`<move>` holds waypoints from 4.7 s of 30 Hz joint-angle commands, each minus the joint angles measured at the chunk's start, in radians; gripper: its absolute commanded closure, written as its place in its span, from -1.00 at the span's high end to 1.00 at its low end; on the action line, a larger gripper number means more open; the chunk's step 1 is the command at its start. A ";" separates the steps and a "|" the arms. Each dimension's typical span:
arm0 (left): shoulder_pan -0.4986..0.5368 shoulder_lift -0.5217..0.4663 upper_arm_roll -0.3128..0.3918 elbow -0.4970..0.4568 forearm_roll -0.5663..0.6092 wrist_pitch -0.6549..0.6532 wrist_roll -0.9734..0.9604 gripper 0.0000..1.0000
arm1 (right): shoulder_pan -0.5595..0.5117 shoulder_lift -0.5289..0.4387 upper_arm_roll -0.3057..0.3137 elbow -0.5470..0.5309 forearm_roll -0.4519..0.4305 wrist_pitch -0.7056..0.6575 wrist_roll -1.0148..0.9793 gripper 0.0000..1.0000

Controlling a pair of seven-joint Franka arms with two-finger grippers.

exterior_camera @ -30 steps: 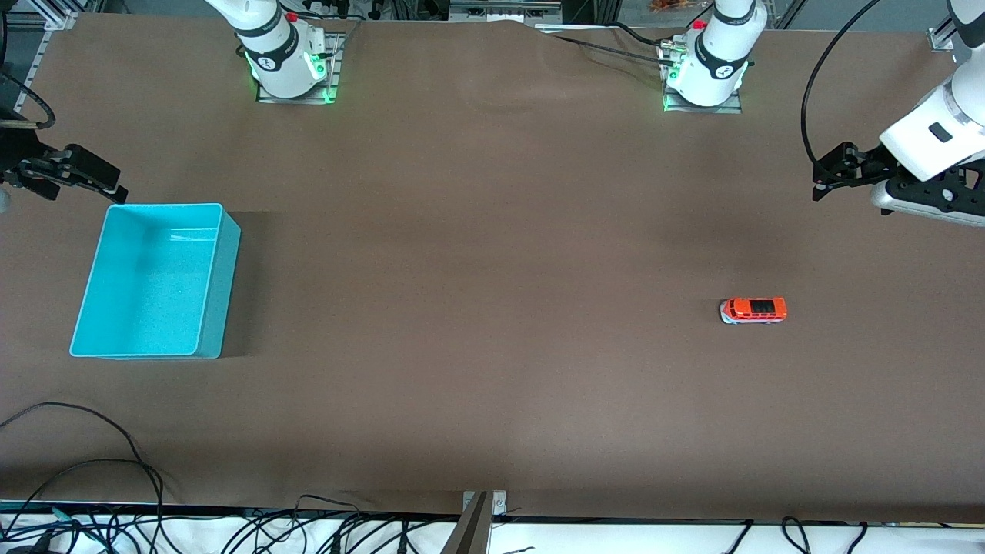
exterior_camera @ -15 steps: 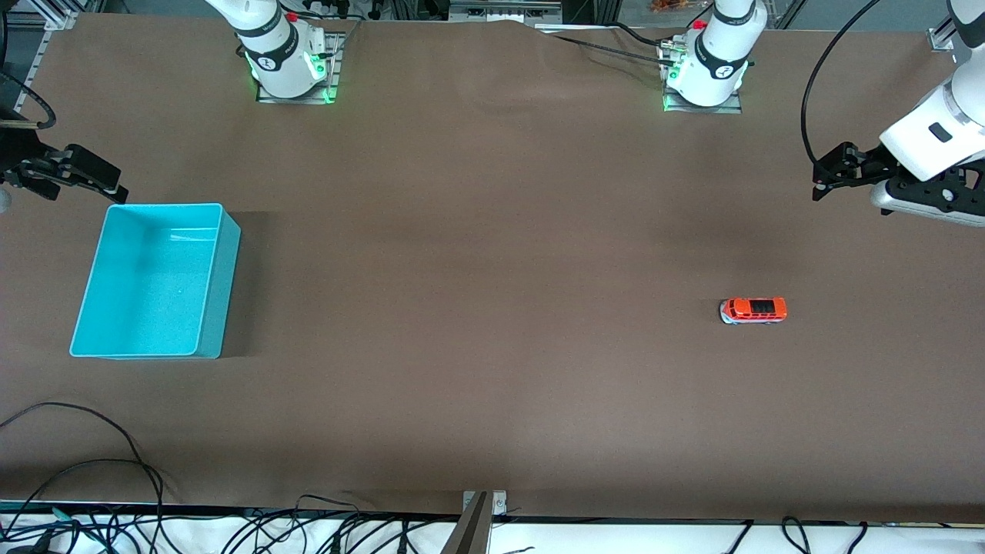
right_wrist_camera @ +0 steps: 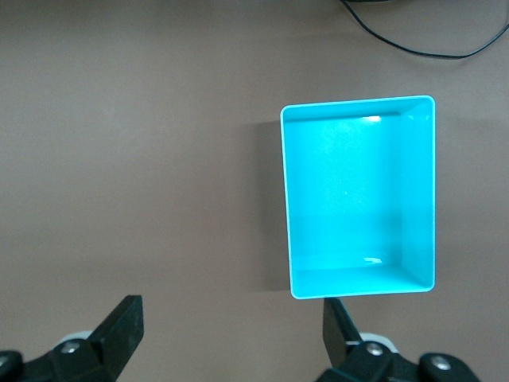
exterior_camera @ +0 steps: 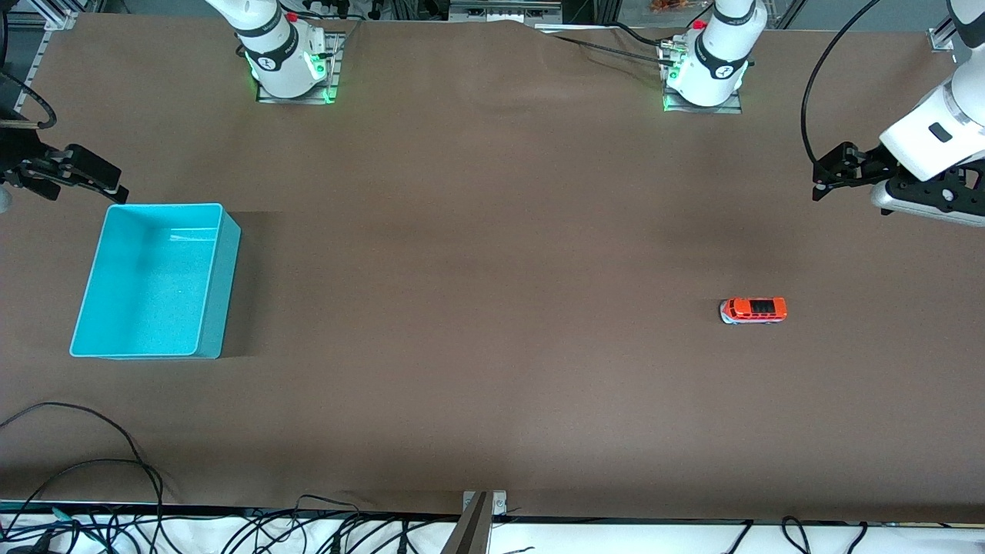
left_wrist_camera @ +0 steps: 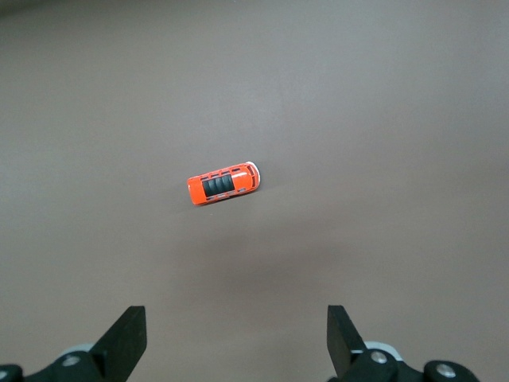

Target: Wind up bus and store in blue box

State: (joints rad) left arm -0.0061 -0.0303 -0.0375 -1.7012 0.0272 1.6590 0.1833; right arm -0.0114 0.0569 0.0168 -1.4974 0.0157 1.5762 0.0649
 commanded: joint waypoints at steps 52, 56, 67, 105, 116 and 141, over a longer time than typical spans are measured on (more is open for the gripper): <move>-0.005 0.016 -0.001 0.037 0.027 -0.027 -0.010 1.00 | 0.002 0.003 0.003 0.017 -0.011 -0.005 0.001 1.00; -0.005 0.016 -0.001 0.037 0.027 -0.027 -0.010 1.00 | 0.002 0.003 0.003 0.017 -0.011 -0.004 0.001 1.00; -0.005 0.018 -0.001 0.035 0.027 -0.027 -0.008 1.00 | 0.002 0.003 0.003 0.017 -0.010 -0.004 0.001 1.00; -0.003 0.058 -0.058 0.092 0.027 -0.125 0.064 1.00 | 0.001 0.003 0.003 0.017 -0.011 -0.004 0.001 1.00; 0.002 0.131 -0.053 0.138 0.027 -0.125 0.276 1.00 | 0.001 0.004 0.003 0.017 -0.011 -0.004 0.003 1.00; 0.107 0.358 -0.051 0.083 0.027 0.139 0.924 1.00 | 0.002 0.003 0.003 0.017 -0.011 -0.004 0.003 1.00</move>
State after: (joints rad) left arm 0.0789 0.2774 -0.0834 -1.6116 0.0315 1.7133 0.9409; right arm -0.0106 0.0569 0.0172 -1.4974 0.0157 1.5763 0.0649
